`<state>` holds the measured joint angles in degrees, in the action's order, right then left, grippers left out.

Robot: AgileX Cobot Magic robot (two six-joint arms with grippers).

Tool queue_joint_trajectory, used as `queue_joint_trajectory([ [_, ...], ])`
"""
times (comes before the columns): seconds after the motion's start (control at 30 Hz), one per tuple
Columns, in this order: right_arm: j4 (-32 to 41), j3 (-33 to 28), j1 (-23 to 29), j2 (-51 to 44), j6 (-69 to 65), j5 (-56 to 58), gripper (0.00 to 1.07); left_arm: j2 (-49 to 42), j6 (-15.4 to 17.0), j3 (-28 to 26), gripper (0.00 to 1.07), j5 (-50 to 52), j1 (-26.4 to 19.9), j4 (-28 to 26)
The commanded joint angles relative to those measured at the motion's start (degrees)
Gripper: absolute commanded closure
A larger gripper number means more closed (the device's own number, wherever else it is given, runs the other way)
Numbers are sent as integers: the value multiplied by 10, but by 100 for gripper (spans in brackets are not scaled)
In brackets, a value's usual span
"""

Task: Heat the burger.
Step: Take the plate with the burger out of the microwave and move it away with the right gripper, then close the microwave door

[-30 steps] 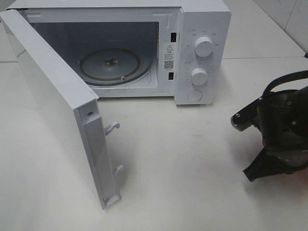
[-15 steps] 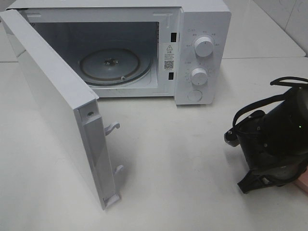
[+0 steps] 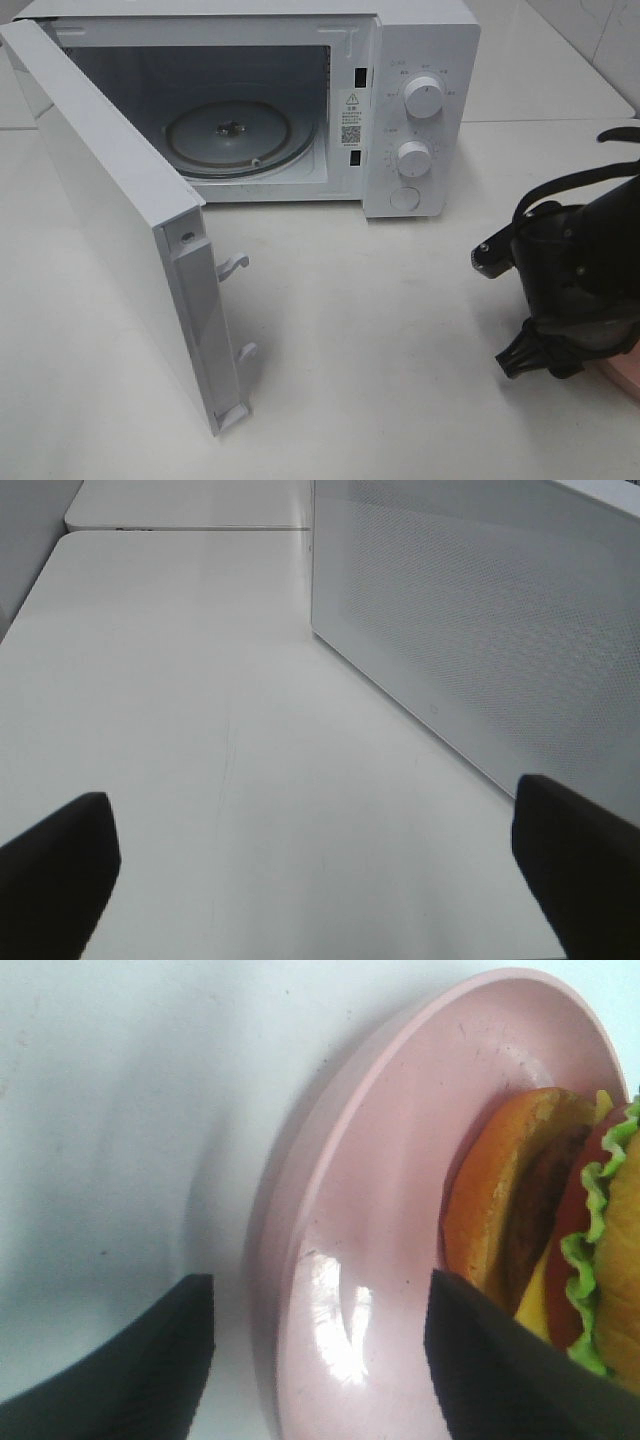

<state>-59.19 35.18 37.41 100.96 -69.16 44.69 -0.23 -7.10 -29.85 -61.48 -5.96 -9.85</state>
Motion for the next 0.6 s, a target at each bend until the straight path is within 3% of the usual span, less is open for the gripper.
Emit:
queue_joint_trajectory([
  [0.03, 36, 3, 1, -44, 41, -11, 43, -4, 3, 2, 7, -1, 4, -4],
  [0.47, 286, 3, 1, -276, 375, -48, 42, -4, 3, 2, 7, -1, 4, -4],
  [0.6, 405, 3, 1, -348, 513, -44, 29, -4, 3, 2, 7, -1, 4, -4],
])
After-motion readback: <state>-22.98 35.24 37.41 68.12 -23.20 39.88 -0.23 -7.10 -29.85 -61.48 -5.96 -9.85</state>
